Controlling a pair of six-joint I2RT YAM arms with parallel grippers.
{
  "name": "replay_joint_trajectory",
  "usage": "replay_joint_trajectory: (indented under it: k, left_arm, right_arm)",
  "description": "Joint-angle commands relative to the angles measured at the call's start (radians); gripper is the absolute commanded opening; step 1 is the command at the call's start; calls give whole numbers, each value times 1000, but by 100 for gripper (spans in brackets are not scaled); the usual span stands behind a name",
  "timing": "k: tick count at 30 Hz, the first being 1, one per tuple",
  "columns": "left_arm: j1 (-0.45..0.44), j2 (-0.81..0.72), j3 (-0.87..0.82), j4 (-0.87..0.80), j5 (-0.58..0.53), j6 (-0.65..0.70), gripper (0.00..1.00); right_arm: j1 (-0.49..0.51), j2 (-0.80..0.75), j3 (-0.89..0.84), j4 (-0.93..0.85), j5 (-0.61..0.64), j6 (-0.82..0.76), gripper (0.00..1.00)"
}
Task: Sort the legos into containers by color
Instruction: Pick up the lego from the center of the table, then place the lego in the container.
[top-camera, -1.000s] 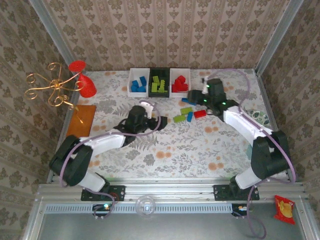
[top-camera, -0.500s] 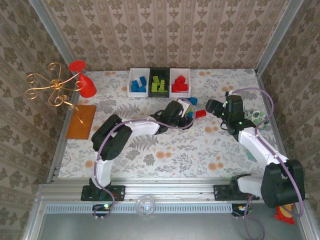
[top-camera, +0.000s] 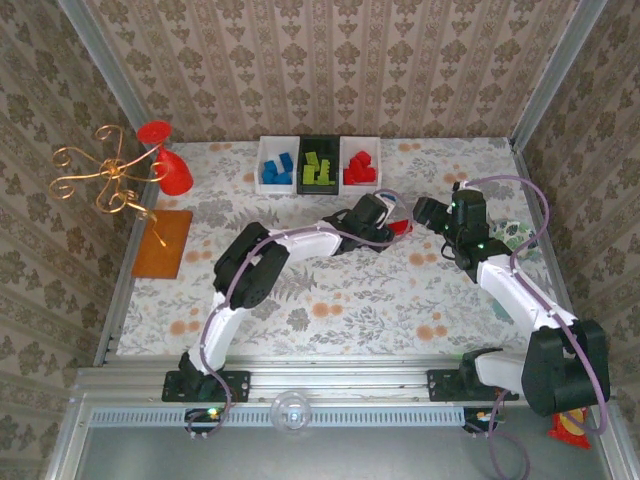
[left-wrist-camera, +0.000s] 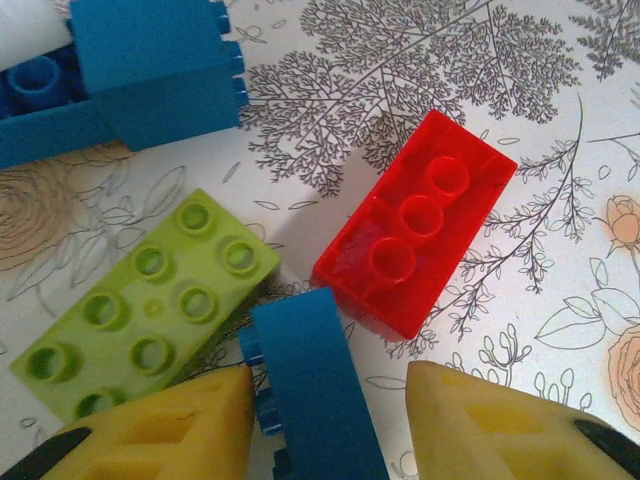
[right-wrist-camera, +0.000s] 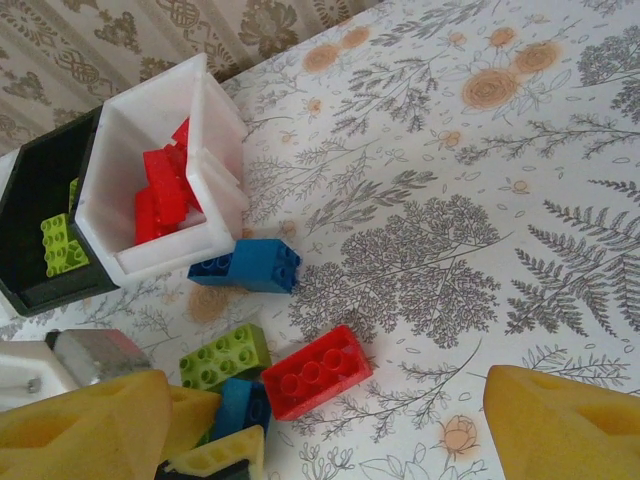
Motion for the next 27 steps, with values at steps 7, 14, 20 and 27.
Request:
replay_joint_trajectory:
  k: [7, 14, 20, 27]
  left_arm:
    - [-36, 73, 120, -97, -123, 56, 37]
    - [-36, 30, 72, -46, -135, 58, 27]
    - [-31, -105, -66, 56, -135, 52, 21]
    - [29, -327, -258, 183, -89, 10, 20]
  right_arm:
    - [1, -48, -20, 17, 37, 5, 83]
    - [1, -70, -23, 6, 53, -6, 83]
    - [1, -88, -2, -33, 18, -9, 83]
    - [35, -105, 25, -86, -128, -41, 85]
